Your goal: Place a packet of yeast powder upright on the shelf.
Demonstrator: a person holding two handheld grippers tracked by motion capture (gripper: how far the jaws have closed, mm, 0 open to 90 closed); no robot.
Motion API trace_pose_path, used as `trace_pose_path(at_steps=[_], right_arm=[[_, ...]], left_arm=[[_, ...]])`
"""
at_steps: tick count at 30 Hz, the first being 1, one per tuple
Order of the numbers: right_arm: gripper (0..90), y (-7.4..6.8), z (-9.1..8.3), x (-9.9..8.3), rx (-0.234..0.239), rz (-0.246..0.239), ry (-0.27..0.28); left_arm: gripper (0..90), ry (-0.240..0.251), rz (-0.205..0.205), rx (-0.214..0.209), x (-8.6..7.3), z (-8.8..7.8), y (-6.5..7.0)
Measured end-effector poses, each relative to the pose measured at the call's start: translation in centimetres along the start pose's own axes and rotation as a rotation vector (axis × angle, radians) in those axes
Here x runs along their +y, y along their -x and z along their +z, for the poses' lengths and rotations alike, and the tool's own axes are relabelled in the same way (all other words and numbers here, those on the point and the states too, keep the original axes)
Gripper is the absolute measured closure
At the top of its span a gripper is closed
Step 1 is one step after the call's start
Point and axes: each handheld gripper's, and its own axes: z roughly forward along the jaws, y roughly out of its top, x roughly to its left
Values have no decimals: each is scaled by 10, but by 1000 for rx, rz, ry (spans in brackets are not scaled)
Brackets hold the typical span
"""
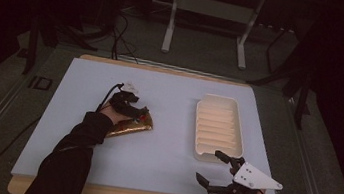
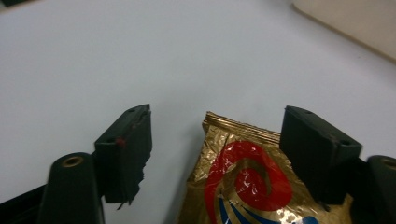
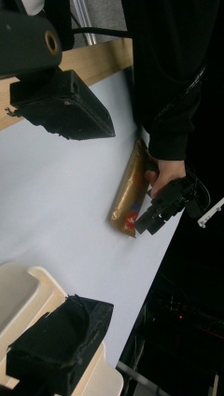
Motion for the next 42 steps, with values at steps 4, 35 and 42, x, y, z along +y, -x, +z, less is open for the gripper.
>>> trace_pose_path(at_steps=[4, 35, 42], right_arm=[[134, 0, 0, 0, -1, 2, -3], [142, -1, 2, 0, 1, -9, -15], [142, -1, 2, 0, -1, -7, -14]], left_arm=[[286, -26, 5, -27, 0, 3, 0], [860, -159, 66, 7, 1, 11, 16], [889, -114, 37, 35, 3, 2, 20]])
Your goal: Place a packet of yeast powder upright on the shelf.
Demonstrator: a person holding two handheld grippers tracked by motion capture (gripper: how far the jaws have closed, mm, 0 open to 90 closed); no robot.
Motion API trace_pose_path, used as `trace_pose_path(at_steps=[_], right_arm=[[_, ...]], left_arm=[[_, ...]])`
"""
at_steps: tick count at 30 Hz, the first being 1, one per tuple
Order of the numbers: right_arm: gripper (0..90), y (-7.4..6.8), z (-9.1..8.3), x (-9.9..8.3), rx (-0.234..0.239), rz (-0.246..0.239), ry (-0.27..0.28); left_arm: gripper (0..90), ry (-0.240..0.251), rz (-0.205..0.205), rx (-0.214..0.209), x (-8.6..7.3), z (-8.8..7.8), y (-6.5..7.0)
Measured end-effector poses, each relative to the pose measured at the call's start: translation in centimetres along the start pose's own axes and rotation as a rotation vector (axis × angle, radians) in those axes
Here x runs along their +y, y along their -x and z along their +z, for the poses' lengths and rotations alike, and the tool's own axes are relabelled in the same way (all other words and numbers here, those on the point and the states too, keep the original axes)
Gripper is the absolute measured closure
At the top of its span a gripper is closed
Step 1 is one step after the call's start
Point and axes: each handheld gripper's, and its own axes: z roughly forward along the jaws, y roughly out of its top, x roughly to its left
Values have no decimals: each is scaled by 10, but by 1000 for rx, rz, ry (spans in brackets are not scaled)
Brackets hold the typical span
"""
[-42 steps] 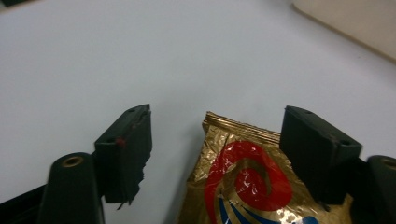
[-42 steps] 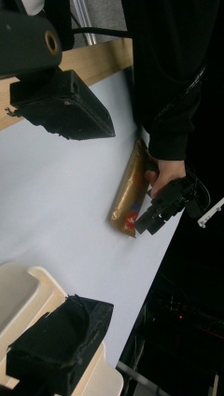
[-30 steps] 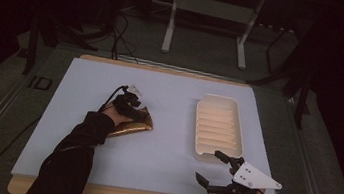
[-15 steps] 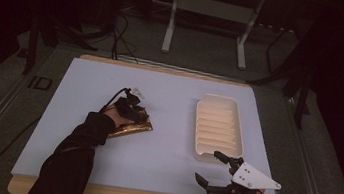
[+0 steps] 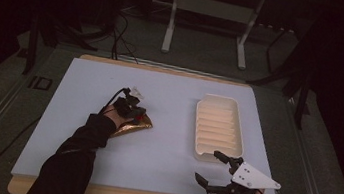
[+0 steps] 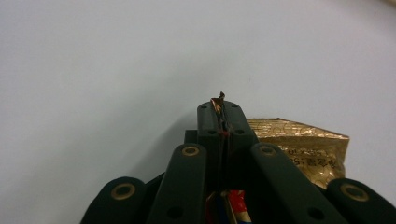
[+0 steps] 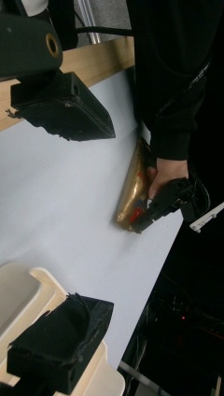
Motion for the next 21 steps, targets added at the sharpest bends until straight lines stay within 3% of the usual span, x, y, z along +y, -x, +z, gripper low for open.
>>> trace_pose_path(at_steps=[3, 5, 6, 11, 21], right_arm=[[143, 0, 0, 0, -1, -1, -1], [143, 0, 0, 0, -1, -1, 0], [143, 0, -1, 1, -1, 0, 0], [144, 0, -1, 1, -2, 0, 0], [148, 0, -1, 2, -6, -2, 0]], left_arm=[[890, 22, 8, 8, 1, -5, 1], [890, 59, -9, -10, 1, -11, 2], [893, 80, 5, -29, 2, -16, 3], [894, 112, 26, -31, 6, -29, 6], [897, 208, 19, -59, 10, -49, 19]])
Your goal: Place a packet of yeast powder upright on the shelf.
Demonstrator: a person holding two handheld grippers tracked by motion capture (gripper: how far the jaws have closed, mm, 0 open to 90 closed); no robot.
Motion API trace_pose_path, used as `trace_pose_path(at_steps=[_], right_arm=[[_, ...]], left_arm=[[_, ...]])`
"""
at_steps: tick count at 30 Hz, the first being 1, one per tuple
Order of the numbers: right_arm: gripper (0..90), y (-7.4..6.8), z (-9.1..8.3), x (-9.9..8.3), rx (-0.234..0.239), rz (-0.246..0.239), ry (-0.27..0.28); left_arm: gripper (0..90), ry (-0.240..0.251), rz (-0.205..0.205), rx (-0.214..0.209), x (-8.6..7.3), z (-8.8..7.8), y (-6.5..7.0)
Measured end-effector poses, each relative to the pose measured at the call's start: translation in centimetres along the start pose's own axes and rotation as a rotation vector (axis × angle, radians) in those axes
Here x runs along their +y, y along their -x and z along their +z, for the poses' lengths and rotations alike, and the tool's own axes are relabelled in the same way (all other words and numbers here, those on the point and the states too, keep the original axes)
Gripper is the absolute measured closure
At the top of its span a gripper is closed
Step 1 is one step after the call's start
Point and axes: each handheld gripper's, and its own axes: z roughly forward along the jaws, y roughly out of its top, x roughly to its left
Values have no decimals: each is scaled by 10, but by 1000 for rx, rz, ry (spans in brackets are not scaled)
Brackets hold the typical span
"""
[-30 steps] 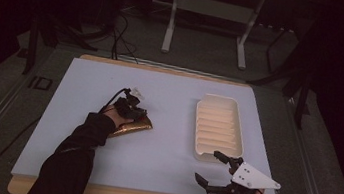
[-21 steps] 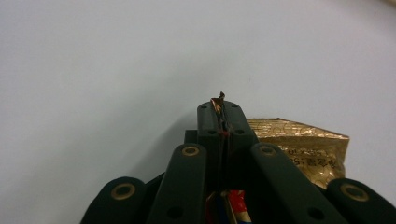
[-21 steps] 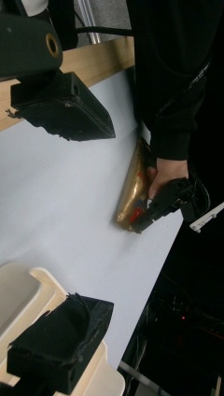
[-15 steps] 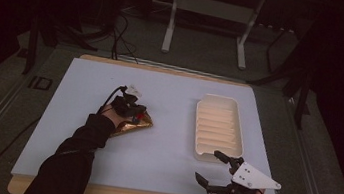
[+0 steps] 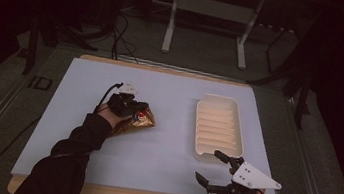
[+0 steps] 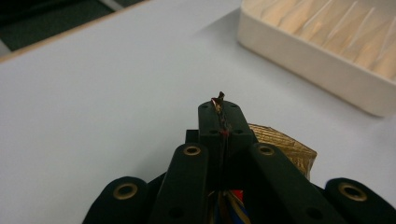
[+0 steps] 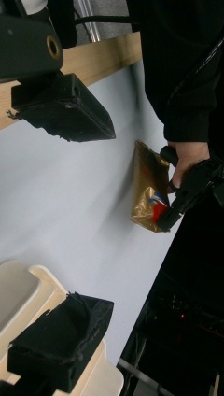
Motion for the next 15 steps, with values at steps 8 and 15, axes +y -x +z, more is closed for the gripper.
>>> trace_pose_path(at_steps=[8, 15], right_arm=[[154, 1, 0, 1, 0, 3, 2], [163, 2, -1, 4, -6, 8, 8]], left_arm=[[900, 114, -29, -40, 7, -16, 15], [899, 236, -67, -54, 11, -30, 31]])
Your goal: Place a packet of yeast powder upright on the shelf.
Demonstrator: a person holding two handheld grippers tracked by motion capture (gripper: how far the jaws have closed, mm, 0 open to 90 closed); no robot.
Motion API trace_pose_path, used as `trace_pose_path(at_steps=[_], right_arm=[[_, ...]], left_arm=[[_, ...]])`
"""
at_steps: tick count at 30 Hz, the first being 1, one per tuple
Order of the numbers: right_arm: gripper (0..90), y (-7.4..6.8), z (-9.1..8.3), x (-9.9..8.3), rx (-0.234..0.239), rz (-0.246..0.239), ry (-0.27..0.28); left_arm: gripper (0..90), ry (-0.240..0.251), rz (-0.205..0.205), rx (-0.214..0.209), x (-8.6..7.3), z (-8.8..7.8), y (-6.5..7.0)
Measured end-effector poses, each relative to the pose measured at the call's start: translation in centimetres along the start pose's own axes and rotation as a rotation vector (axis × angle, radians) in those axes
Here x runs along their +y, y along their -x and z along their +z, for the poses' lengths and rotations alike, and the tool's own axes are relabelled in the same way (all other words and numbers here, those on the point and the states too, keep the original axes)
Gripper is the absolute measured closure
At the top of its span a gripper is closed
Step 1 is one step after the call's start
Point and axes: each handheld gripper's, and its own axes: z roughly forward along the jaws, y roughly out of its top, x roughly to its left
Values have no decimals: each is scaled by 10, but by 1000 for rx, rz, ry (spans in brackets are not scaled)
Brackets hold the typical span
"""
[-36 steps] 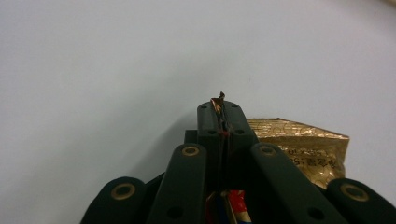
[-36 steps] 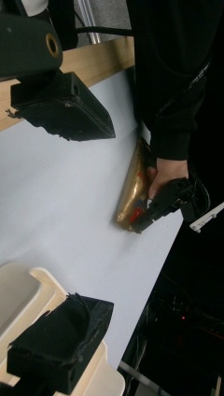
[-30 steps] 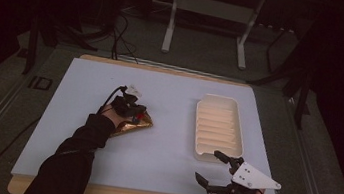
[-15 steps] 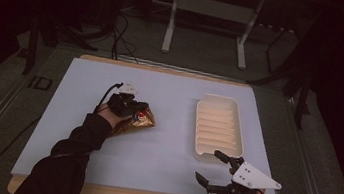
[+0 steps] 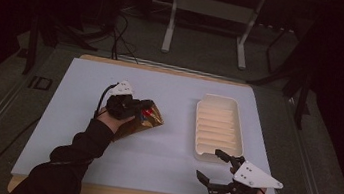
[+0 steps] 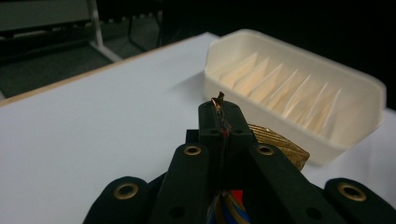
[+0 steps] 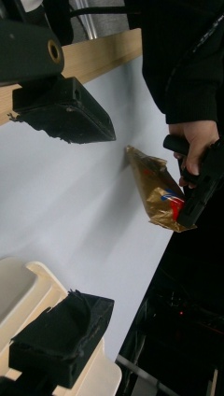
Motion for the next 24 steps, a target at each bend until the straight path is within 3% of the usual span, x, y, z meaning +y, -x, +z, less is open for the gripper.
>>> trace_pose_path(at_steps=[5, 7, 10, 12, 13, 15, 18, 20, 21, 24], right_arm=[[163, 2, -1, 4, -1, 26, 18], [164, 2, -2, 6, 1, 33, 20], [163, 4, 0, 9, 2, 34, 5], [134, 7, 4, 13, 9, 43, -12], [134, 7, 4, 13, 9, 43, -12], [105, 8, 8, 18, 31, 57, -18], [104, 8, 13, 24, 41, 70, -14], [104, 8, 15, 26, 45, 70, -13], [125, 7, 19, 30, 43, 71, -16], [171, 6, 25, 34, 54, 71, -28]], left_arm=[[899, 86, -29, -31, 3, -3, 12], [899, 99, -26, -37, 4, -3, 15], [899, 139, -43, -75, 4, -3, 24], [899, 182, -68, -122, 3, -2, 32], [899, 182, -68, -122, 3, -2, 32], [899, 211, -78, -163, 1, 1, 42], [899, 242, -80, -199, 1, 3, 52], [899, 242, -80, -199, 1, 3, 52], [899, 284, -91, -229, 2, 4, 62], [899, 326, -98, -244, 3, 3, 71]])
